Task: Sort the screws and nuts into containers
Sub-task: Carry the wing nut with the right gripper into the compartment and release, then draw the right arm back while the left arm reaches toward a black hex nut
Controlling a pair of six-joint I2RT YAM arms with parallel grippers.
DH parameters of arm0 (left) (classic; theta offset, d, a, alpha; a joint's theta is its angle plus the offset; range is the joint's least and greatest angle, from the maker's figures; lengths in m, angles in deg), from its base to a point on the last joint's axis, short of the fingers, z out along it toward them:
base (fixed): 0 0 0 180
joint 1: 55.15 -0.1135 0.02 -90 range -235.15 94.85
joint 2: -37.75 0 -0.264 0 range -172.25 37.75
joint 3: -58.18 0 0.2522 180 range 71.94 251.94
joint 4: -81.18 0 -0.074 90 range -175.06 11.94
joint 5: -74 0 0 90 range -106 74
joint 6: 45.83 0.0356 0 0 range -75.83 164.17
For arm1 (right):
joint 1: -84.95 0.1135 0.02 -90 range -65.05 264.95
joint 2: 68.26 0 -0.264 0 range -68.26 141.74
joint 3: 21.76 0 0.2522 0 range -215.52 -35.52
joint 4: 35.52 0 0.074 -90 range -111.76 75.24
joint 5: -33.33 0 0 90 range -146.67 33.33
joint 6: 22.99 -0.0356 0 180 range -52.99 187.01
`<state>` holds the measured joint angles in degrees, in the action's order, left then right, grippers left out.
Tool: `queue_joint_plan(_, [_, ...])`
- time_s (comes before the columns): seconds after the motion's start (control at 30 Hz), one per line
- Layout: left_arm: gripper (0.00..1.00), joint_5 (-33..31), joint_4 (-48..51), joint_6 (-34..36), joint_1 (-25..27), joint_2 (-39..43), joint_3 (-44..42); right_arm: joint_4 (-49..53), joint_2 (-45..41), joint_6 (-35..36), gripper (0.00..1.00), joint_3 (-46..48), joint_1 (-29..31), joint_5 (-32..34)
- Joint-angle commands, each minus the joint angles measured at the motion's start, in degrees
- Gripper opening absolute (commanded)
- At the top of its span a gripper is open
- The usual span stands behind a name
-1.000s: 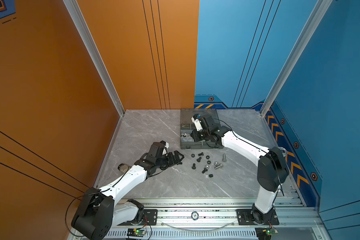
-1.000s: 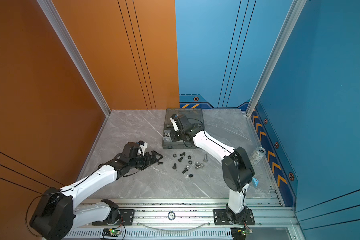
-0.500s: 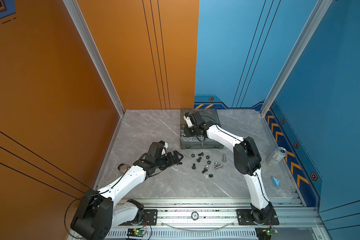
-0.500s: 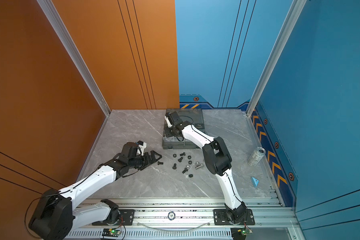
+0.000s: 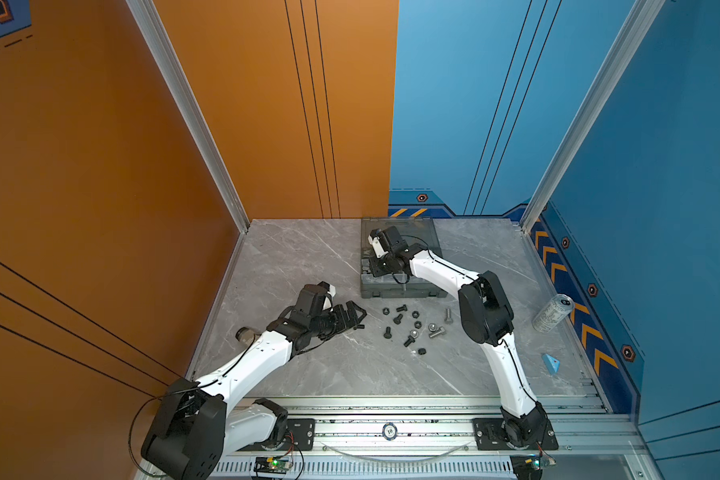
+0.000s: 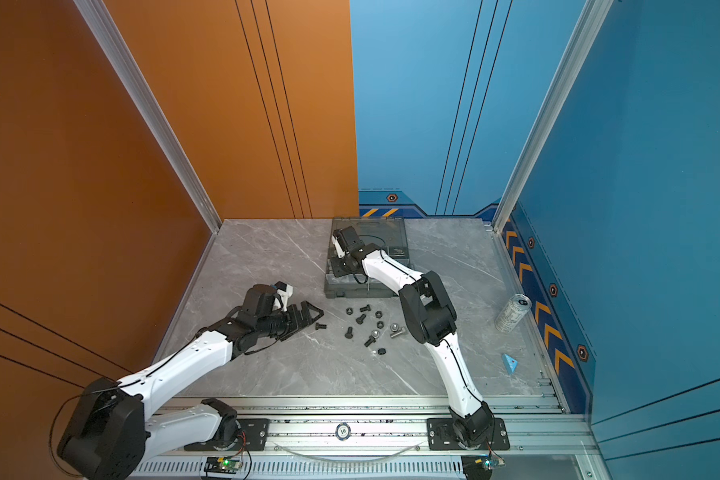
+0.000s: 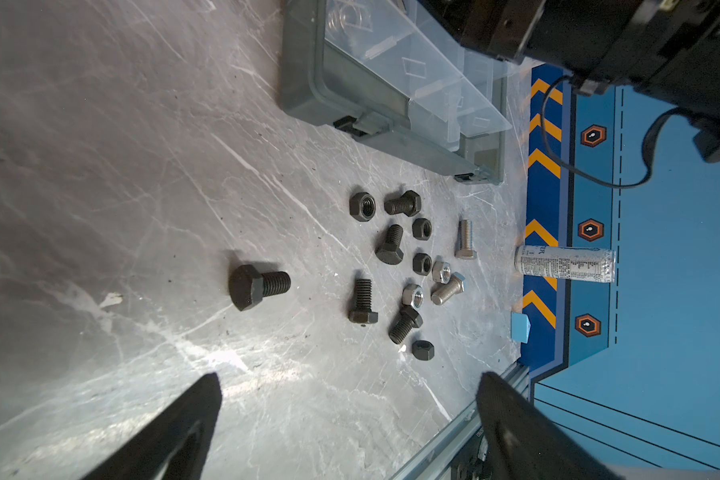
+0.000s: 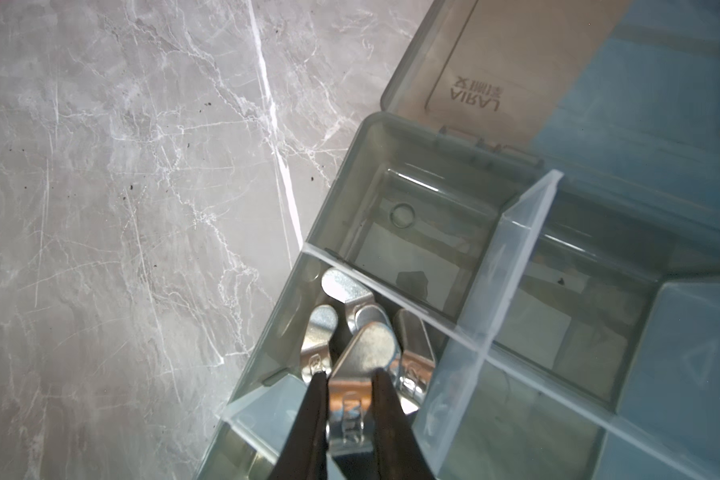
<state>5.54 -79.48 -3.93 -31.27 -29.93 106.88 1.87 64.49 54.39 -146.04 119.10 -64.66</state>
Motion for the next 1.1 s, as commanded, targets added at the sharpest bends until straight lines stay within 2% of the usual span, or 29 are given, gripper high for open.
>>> queue_joint_plan(0.0, [0.98,-0.6,1.05,-0.42,-0.52,0.38,-0.92,1.91,-0.03,0.14,0.14,-1.85,-0.17,-1.22])
queue_joint_plan(0.1, [0.98,-1.14,1.4,-0.32,-0.26,0.57,-0.7,2.46,-0.46,0.12,0.27,-1.63,-0.34,-1.78])
queue_joint_plan(0.3, [0.98,-2.63,2.04,0.06,0.67,0.03,0.47,1.77,-3.67,-0.12,0.39,0.83,-0.92,-3.52])
queue_joint_plan(0.43, [0.98,-3.43,2.24,0.46,1.63,-1.24,1.95,0.08,-9.07,-1.08,0.4,5.76,-2.02,-6.58])
queue_joint_plan(0.57, [0.98,-5.39,3.37,1.44,3.43,-3.47,4.46,-5.34,-19.82,-2.45,0.41,17.52,-3.44,-8.55])
queue_joint_plan(0.7, [0.98,-11.07,9.42,3.45,6.21,-6.7,8.91,-8.03,-30.11,-3.52,0.42,28.31,-4.67,-8.69])
queue_joint_plan(0.93, [0.98,-19.73,14.46,7.1,11.35,-14.17,17.14,-8.42,-46.04,-4.79,0.43,43.65,-6.83,-6.52])
queue_joint_plan(1.07, [0.98,-22.85,17.28,9.19,13.52,-19.28,22.1,-7.3,-52.83,-6.99,0.44,50.08,-9.48,-9.11])
